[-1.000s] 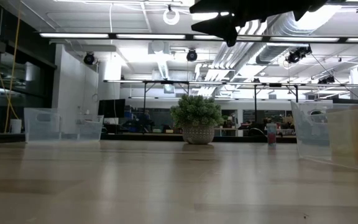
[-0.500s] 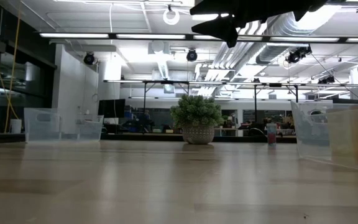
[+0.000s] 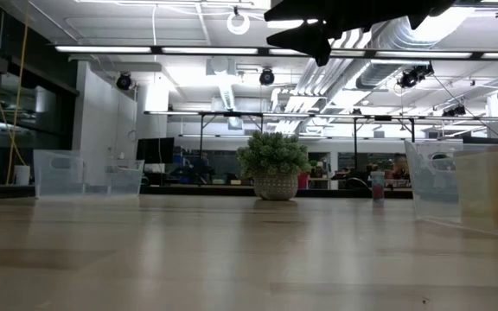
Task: Pick and place medicine bottles into bin by pill shape (circle, oval)
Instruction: Put the yellow tablet bottle into the right transparent bin
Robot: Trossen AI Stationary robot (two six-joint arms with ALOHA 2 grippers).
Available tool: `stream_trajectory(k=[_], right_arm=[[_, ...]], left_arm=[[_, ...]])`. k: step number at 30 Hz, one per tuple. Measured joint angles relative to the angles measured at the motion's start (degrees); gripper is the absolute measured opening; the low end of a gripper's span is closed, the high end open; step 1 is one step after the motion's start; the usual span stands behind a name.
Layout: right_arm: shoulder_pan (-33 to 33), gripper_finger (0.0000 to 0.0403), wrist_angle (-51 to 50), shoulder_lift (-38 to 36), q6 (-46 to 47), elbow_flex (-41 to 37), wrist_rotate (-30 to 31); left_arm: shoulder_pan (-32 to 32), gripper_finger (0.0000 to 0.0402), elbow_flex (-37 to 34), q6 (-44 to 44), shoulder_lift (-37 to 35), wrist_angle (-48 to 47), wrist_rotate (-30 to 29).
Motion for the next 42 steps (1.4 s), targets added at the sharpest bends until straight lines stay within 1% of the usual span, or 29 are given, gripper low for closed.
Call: stream_trajectory(k=[14, 20, 27, 32, 39, 42], right_arm=[[0.0, 0.0226, -0.1, 0.0, 0.1, 0.0, 0.0], [0.0, 0.0226, -0.1, 0.0, 0.1, 0.0, 0.0], [0.0, 0.0226, -0.1, 0.0, 0.1, 0.0, 0.0], [0.0, 0.0226, -0.1, 0.0, 0.2, 0.0, 0.0], [0.0, 0.0226, -0.1, 0.0, 0.0, 0.0, 0.0], [0.0, 0.0226, -0.1, 0.0, 0.0, 0.0, 0.0]], left_arm=[[0.0, 0.0120, 0.0, -0.5, 0.0, 1.5, 0.0], [0.0, 0.0105, 0.0, -0.5, 0.0, 1.5, 0.0], [0.0, 0.0101, 0.0, -0.6, -0.1, 1.4, 0.0], [0.0, 0.0100, 0.0, -3.3, -0.6, 0.9, -0.1], [0.4, 0.0100, 0.0, -4.3, -3.7, 1.0, -0.4], [0.9, 0.0100, 0.0, -4.6, -6.2, 1.0, -0.4]])
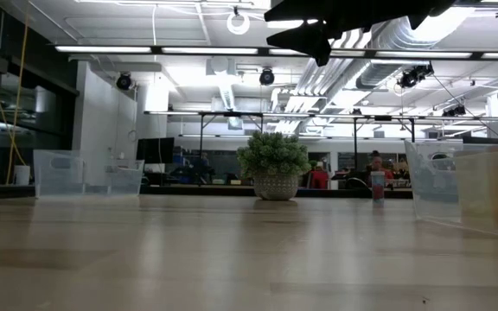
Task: Pick and place medicine bottles into bin by pill shape (circle, oval)
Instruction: Put the yellow tablet bottle into the right transparent bin
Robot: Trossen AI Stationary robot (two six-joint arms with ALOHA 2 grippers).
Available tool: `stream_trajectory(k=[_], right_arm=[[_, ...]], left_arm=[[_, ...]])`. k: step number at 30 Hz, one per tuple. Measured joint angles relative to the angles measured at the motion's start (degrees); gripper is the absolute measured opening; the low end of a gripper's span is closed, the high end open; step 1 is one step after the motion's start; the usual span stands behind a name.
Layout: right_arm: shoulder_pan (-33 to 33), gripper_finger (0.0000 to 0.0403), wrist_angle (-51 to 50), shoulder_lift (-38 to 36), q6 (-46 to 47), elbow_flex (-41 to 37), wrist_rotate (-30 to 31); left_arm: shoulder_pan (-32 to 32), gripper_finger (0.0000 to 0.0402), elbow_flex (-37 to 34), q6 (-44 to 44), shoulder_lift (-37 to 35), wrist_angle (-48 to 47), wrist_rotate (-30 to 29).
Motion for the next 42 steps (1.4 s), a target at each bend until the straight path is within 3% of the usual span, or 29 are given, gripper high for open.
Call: stream_trajectory(k=[10, 18, 27, 33, 42], right_arm=[[0.0, 0.0226, 0.0, 0.0, 0.0, 0.0, 0.0], [0.0, 0.0226, 0.1, 0.0, 0.0, 0.0, 0.0], [0.5, 0.0226, 2.4, 0.0, 4.3, 1.1, -0.1], [2.1, 0.0226, -7.8, 0.0, -2.5, 6.1, -0.3], [1.4, 0.0226, -16.6, 0.4, -2.4, 8.1, 1.5]], left_arm=[[6.0, 0.0100, 0.0, 0.0, -14.3, -2.8, 0.0], [19.0, 0.0099, 0.1, 1.1, -24.3, -3.6, -4.2], [41.0, 0.0099, 0.1, 10.0, -24.8, -4.5, -4.2], [54.6, 0.0099, 0.1, 12.6, -23.6, -2.2, -5.3], [65.7, 0.0099, 0.1, 12.8, -19.6, 1.9, -1.4]])
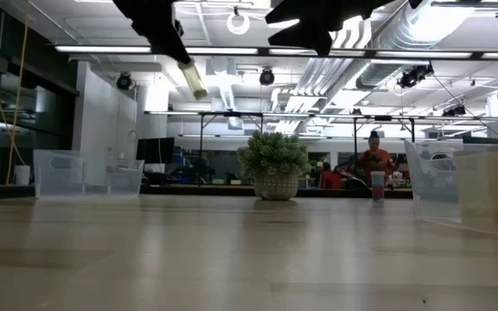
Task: Pick and place medicine bottles into bin by pill shape (circle, oval)
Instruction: Put the yellow tablet bottle into the right transparent bin
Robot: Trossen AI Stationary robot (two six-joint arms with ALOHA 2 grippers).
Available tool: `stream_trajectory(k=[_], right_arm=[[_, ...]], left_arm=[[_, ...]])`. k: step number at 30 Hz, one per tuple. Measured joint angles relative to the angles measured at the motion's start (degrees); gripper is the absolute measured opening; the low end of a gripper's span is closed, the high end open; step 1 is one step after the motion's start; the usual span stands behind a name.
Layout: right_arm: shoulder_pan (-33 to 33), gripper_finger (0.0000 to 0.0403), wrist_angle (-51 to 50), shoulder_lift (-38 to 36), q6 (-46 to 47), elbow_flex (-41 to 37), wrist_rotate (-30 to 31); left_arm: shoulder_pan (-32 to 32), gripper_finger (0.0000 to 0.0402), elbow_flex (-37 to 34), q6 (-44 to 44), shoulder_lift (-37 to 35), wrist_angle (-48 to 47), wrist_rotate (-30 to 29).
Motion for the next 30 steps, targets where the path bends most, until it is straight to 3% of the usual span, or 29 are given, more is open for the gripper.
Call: stream_trajectory(k=[6, 20, 30], right_arm=[[0.0, 0.0227, -1.1, 0.1, 0.3, 0.0, 0.4], [1.4, 0.0263, 2.7, 10.8, 0.0, 3.2, 1.1], [0.9, 0.0268, 1.0, 14.5, -0.5, 5.7, 4.2]], left_arm=[[1.3, 0.0099, 1.3, -4.9, 2.5, -0.2, 0.8], [-1.8, 0.0099, 14.6, -4.0, 13.4, -3.7, 2.0], [-4.0, 0.0099, 15.1, -5.7, 13.9, -3.6, 2.4]])
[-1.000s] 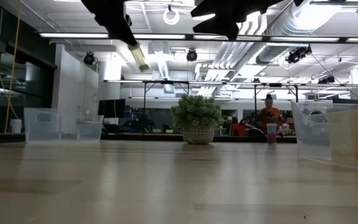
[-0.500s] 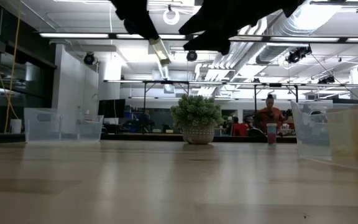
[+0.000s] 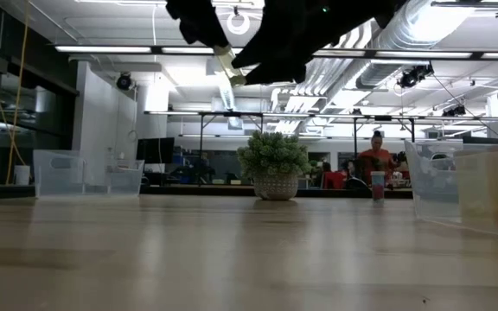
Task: Pick and place medicine bottles into bin by pill shape (circle, oval)
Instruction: Put the yellow tablet bottle into the right transparent bin
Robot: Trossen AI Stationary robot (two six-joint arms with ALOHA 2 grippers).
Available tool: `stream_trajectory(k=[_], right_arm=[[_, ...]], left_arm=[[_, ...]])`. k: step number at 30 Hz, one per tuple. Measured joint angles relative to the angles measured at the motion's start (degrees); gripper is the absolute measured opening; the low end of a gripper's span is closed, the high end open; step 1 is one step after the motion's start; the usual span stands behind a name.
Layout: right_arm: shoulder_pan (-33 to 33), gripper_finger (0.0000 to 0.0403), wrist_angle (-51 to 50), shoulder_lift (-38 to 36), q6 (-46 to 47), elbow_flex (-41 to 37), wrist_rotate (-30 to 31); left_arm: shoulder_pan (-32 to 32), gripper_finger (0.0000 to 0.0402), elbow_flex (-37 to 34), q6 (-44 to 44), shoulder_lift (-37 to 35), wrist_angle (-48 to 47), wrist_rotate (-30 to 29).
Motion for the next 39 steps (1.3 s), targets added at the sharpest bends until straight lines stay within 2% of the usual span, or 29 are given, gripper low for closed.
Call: stream_trajectory(k=[5, 13, 26, 39], right_arm=[[0.1, 0.0268, 1.9, 0.1, -1.0, 0.1, -1.7], [0.1, 0.0262, 2.4, 0.1, 0.3, 0.1, -0.4], [0.2, 0.0167, 4.5, 0.1, 0.3, 0.1, -0.3], [0.2, 0.0126, 4.5, 0.1, 0.3, 0.1, -0.3]], left_arm=[[-0.2, 0.0099, 0.0, -0.7, 0.0, 0.5, -0.4], [-0.2, 0.0099, 0.0, -1.0, 0.0, 1.8, -0.3], [-0.2, 0.0099, 0.0, -1.0, 0.0, 1.8, 1.0], [0.0, 0.0107, 0.0, -1.0, 0.0, 2.4, 1.0]])
